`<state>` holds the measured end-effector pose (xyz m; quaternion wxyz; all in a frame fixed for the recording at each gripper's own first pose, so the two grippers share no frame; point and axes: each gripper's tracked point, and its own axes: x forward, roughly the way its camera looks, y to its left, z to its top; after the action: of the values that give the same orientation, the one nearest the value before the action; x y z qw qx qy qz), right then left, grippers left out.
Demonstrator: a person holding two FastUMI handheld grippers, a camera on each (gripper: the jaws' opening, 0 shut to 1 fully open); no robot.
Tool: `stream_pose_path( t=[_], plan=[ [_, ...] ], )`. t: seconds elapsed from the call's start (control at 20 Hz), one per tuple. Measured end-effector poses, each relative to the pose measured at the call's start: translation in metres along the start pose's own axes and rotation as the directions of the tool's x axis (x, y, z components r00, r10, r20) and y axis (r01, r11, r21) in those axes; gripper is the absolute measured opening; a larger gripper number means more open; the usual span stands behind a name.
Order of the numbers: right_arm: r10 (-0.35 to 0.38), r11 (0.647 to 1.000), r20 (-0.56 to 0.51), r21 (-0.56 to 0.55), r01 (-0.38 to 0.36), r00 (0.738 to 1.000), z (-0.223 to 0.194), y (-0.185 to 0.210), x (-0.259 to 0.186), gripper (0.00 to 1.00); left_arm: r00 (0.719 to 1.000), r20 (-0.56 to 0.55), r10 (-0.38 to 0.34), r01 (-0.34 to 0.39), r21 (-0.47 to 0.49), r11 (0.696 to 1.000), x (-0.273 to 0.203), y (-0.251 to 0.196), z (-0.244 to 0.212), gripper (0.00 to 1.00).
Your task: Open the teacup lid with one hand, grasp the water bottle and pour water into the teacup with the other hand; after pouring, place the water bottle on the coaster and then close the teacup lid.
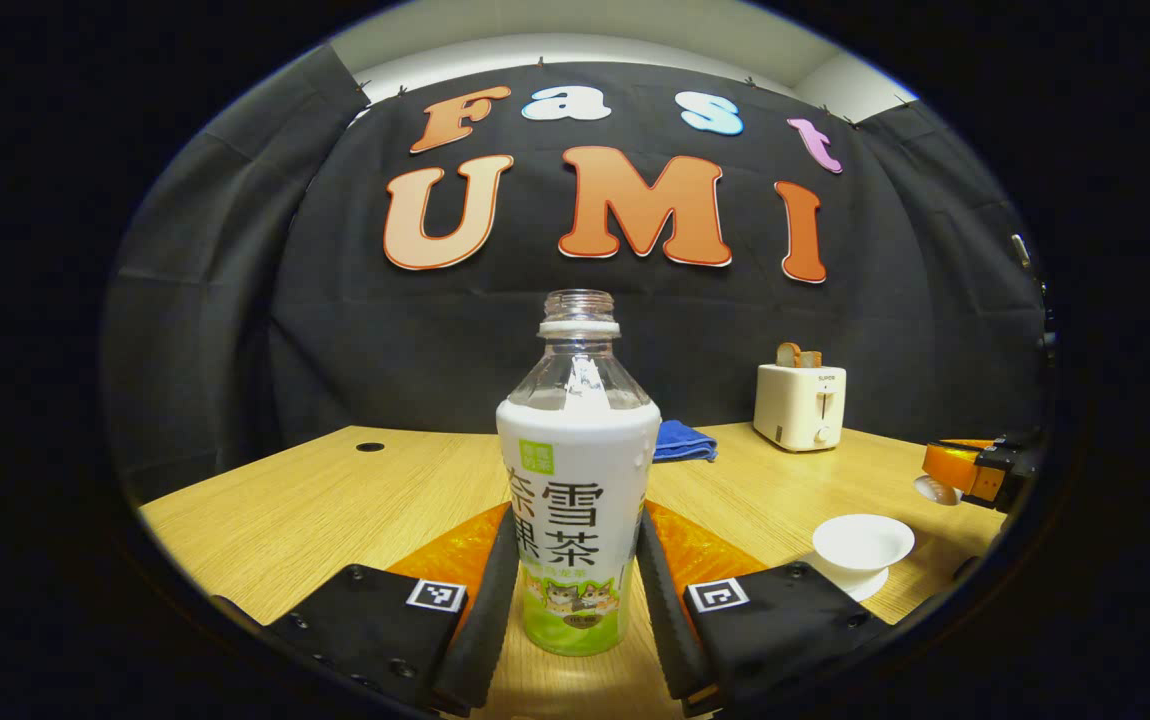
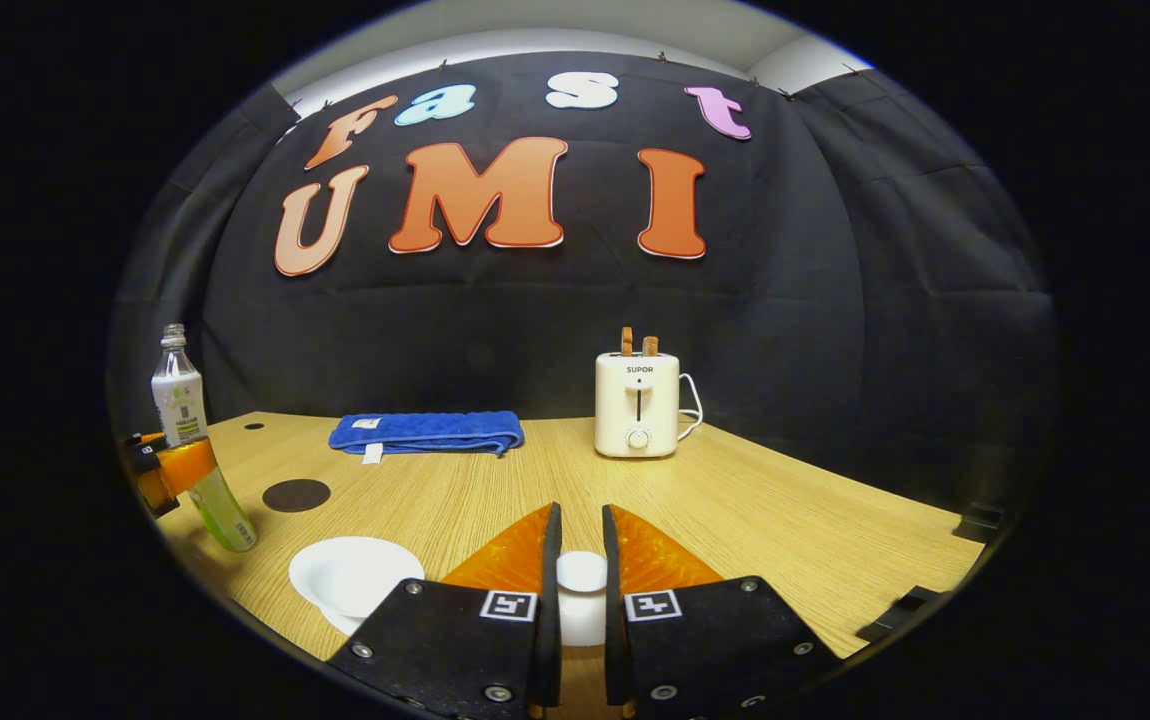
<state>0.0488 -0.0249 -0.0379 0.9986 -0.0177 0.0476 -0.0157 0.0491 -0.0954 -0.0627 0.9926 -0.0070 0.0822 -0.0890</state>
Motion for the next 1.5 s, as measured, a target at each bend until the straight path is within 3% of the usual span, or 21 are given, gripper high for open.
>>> stream_pose_path(
  t=[0.25,0.4,0.55,0.65,0.85,1.1,1.5],
  plan=[
    [0.005,1.0,0.039,0.015,-0.005,0.999,0.005,-0.001,-0.004,0.18,0.999,-0.011,-0.034,0.035,0.033,0.999,-0.008,0.001,0.009,0.66],
    [0.005,1.0,0.042,0.017,-0.006,0.999,0.005,-0.001,-0.003,0.18,1.0,0.007,-0.026,0.025,0.14,0.99,-0.007,0.009,0.022,0.66],
    [0.009,1.0,0.047,0.018,-0.01,0.999,0.005,0.0,-0.004,0.18,0.999,0.03,-0.029,0.017,0.339,0.941,-0.005,0.01,0.033,0.66],
    [0.009,1.0,0.049,0.022,-0.01,0.999,0.006,-0.001,-0.004,0.18,0.998,0.012,-0.066,0.054,0.436,0.898,-0.004,0.0,0.032,0.65],
    [0.01,1.0,0.049,0.02,-0.011,0.999,0.005,-0.001,-0.003,0.18,0.995,-0.005,-0.1,0.081,0.631,0.772,-0.004,-0.007,0.037,0.66],
    [0.016,1.0,0.05,0.02,-0.017,0.999,0.005,0.0,-0.003,0.18,0.986,-0.061,-0.153,0.141,0.792,0.595,0.008,-0.026,0.034,0.66],
    [0.057,0.998,0.05,0.019,-0.058,0.997,0.005,0.0,0.001,0.18,0.967,-0.131,-0.22,0.199,0.926,0.322,0.009,-0.047,0.023,0.65]
  ],
)
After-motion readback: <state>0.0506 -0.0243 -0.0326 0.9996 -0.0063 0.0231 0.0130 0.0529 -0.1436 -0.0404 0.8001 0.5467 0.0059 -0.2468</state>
